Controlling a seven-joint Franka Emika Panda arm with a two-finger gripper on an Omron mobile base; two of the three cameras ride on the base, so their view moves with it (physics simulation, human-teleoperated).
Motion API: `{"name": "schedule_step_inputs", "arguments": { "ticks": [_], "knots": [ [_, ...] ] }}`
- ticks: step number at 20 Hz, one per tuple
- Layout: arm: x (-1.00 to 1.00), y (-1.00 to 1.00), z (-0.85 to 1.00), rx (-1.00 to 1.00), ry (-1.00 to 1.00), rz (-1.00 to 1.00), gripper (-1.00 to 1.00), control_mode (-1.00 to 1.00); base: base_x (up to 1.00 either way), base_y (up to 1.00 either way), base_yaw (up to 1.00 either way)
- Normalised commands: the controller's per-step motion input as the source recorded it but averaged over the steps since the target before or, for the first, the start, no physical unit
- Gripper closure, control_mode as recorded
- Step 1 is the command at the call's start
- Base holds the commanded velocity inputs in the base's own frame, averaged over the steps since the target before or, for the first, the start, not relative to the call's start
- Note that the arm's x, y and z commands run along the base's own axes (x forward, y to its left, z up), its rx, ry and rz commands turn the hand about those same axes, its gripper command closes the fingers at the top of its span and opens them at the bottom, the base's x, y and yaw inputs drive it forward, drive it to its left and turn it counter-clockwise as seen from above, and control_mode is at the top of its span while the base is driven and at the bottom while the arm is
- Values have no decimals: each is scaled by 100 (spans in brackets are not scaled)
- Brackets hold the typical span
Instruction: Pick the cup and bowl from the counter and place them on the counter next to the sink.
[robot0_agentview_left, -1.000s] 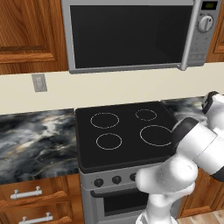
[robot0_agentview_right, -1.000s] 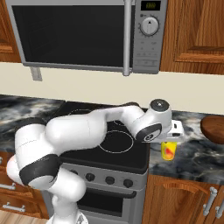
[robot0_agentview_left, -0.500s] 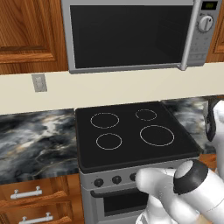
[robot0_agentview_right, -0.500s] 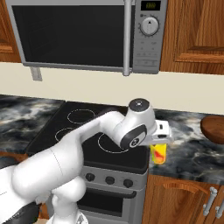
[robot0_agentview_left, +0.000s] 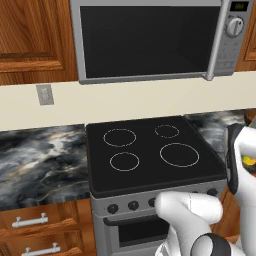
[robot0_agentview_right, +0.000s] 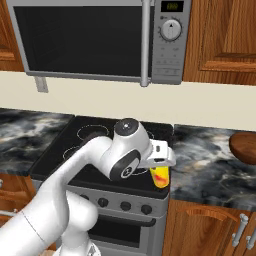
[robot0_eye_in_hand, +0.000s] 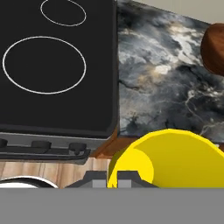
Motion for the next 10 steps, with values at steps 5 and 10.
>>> {"name": "schedule_step_inputs", "arguments": {
  "ticks": [5, 10],
  "knots": [
    [-15, 68, 33, 0, -1, 0, 100, -100, 0, 0, 0],
    [-31, 54, 36, 0, 0, 0, 100, -100, 0, 0, 0]
  ]
}}
